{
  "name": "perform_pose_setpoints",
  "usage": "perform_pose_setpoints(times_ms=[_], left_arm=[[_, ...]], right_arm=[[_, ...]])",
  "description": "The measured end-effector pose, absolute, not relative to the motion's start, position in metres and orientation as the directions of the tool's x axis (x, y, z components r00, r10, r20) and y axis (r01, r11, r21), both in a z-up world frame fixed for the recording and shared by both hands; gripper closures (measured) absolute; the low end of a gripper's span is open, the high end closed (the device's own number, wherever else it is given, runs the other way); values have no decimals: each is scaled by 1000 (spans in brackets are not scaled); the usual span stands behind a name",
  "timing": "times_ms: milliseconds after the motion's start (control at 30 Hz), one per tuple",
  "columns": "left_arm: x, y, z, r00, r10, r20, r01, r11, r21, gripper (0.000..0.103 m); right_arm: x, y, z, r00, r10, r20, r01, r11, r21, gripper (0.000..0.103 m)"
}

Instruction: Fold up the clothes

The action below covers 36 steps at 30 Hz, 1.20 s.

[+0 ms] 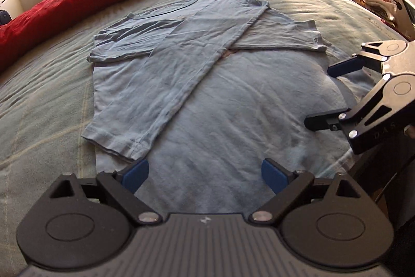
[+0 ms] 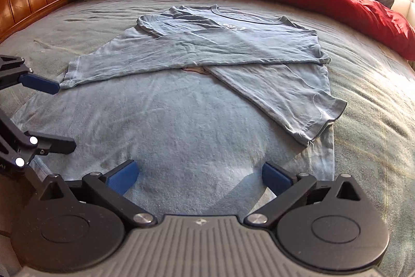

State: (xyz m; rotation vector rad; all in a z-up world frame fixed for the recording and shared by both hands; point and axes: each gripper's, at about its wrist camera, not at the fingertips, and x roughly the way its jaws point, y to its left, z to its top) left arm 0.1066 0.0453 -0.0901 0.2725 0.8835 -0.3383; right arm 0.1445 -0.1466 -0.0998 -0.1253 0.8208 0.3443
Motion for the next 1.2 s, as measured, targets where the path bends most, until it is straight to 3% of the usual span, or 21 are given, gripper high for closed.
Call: perform_pose_setpoints(times_ms=[200,433,567,667,767,1200], left_arm=[[78,64,-99,591,-134,-796,274,961,41,3],[54,70,-93,615,-91,-783,180,983,26,2],[60,62,-78,662,-127,-739,214,977,24,2],[75,51,-85,639,-103,-763,215,975,48,2],[79,49,-99,594,-77,-801,172,985,33,2],[60,57,-108,612,-92,-785,172,985,19,1]], right_arm=[[136,-151,-105,636,259,-727,-366,931,12,0],[112,-160,-103,616,256,-745,-394,919,-10,0],[104,-161,-94,638,252,-727,-371,929,-4,0],[103,-166,-87,662,299,-687,-378,925,38,0],[106,-176,-95,645,263,-717,-341,939,39,0],[83,-191,-109,658,226,-719,-308,951,17,0]])
